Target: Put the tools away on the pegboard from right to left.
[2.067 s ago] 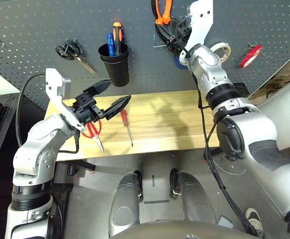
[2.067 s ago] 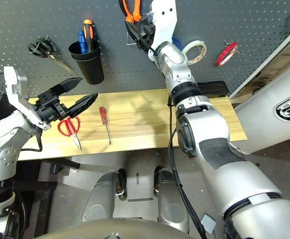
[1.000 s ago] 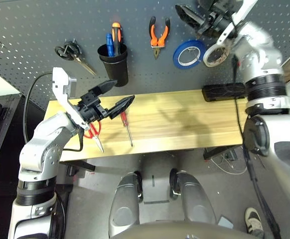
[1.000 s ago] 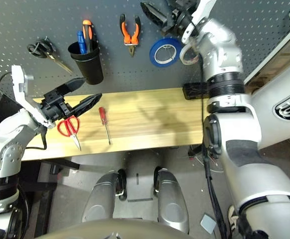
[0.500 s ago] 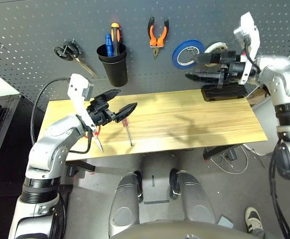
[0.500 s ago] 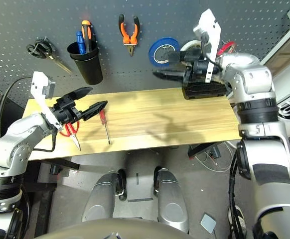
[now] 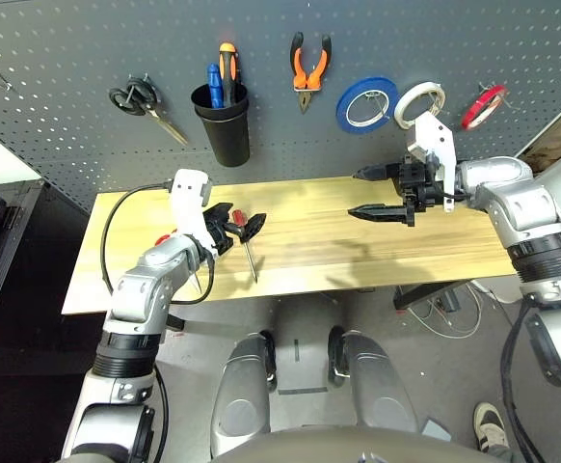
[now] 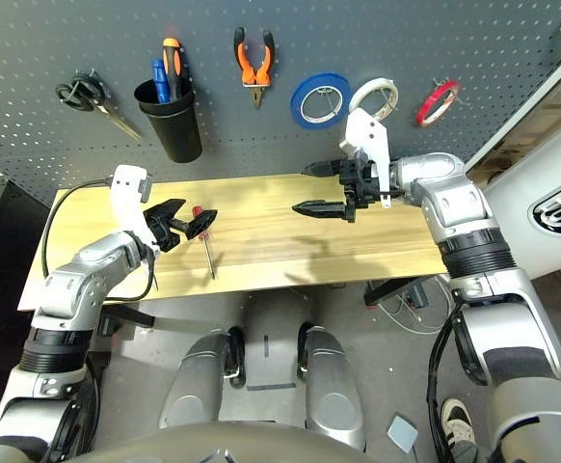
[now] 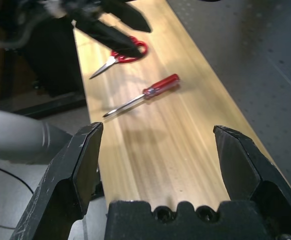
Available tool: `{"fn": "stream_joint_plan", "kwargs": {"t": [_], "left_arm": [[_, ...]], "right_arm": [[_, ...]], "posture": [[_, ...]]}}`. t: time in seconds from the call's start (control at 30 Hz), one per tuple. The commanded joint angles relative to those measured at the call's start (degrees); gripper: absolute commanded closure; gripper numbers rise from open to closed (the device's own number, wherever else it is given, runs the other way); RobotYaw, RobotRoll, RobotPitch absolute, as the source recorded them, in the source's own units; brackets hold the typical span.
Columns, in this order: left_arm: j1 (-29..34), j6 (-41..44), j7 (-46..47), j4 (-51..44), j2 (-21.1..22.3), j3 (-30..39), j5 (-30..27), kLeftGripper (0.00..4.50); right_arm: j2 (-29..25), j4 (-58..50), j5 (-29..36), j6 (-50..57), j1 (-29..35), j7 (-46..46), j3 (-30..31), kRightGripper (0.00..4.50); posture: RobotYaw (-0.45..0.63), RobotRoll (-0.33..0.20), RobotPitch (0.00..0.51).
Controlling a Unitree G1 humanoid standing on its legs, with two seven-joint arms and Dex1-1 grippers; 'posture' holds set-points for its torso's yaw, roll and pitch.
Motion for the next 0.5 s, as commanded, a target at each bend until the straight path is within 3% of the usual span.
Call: {"fn": "stream_joint_plan", "kwargs": {"t": [0.03, 0.5], "left_arm": [[-1.83, 1.34, 1.89, 4.29, -1.42, -0.82, 2.35, 0.0], [-5.46, -2.12, 8.52, 19.08, -7.12, -0.38, 9.4, 0.0]], "right_arm": [[-0.28, 0.44, 0.04, -3.1, 1.65, 2.86, 0.36, 0.05], [1.14, -5.87, 1.48, -4.2, 9.0, 4.91, 0.64, 0.05]], "posture": [[-0.02, 0.0, 0.169], [-0.06, 0.0, 0.236]]}}
